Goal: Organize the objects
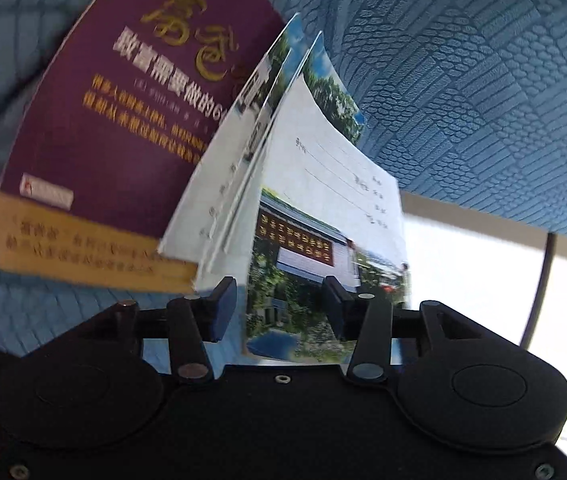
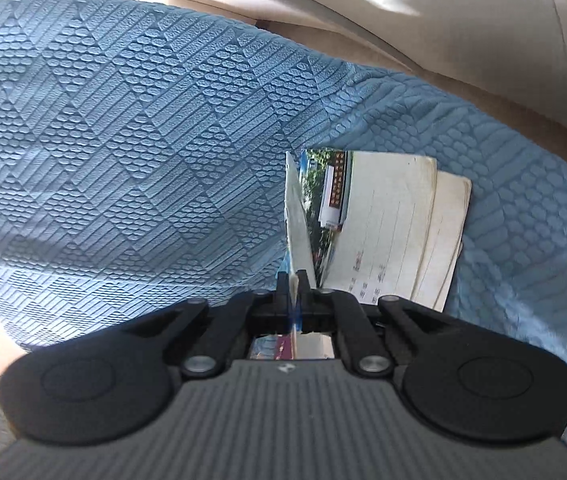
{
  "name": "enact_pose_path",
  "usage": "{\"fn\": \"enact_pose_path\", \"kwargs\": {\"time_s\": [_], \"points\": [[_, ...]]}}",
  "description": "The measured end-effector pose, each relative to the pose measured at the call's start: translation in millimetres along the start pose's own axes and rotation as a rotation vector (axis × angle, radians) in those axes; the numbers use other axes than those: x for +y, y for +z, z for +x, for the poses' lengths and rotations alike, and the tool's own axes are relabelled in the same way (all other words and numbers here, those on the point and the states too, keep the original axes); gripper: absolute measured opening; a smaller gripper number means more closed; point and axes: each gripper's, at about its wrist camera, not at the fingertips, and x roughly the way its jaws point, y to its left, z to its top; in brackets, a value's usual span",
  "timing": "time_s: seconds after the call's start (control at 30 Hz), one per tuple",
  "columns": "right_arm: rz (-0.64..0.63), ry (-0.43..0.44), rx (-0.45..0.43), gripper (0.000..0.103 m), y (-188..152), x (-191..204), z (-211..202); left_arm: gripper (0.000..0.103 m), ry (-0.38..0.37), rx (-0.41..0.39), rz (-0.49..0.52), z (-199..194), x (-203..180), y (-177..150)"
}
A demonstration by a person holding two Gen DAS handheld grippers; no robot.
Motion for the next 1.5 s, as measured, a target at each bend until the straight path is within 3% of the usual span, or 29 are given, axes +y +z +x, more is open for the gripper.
{"fn": "enact_pose_path", "kwargs": {"time_s": [0.07, 0.3, 0.4, 0.87, 1.3, 1.5], "points": [[0.010, 0.001, 0.003, 0.005, -4.8, 0.3, -3.6, 0.038, -0.018, 0.015, -0.022, -1.8, 0.9, -1.5], [-0.033, -0.018, -0.009, 0.005, -22.2, 5.7, -18.4, 0.011, -0.002, -0.018, 0.024, -28.0, 0.3, -8.7], [-0.077, -0.036, -0.001, 0.005, -32.4, 10.5, -24.2, 0.007, 0.008, -0.042, 0.065, -44.7, -4.2, -14.1], [-0.219, -0.060, 0.018, 0.006, -83.8, 28.4, -42.0, 0.005, 0.022, -0.093, 0.175, -116.2, -10.9, -26.0], [-0.452, -0.023, 0.000, 0.006, -146.9, 100.3, -45.0, 0.005, -0.015, -0.156, 0.300, -207.9, -30.0, -20.1], [-0.488, 0.010, 0.009, 0.006, -179.9, 123.0, -32.8, 0.005, -0.035, -0.211, 0.345, -261.5, -35.1, -9.5]]}}
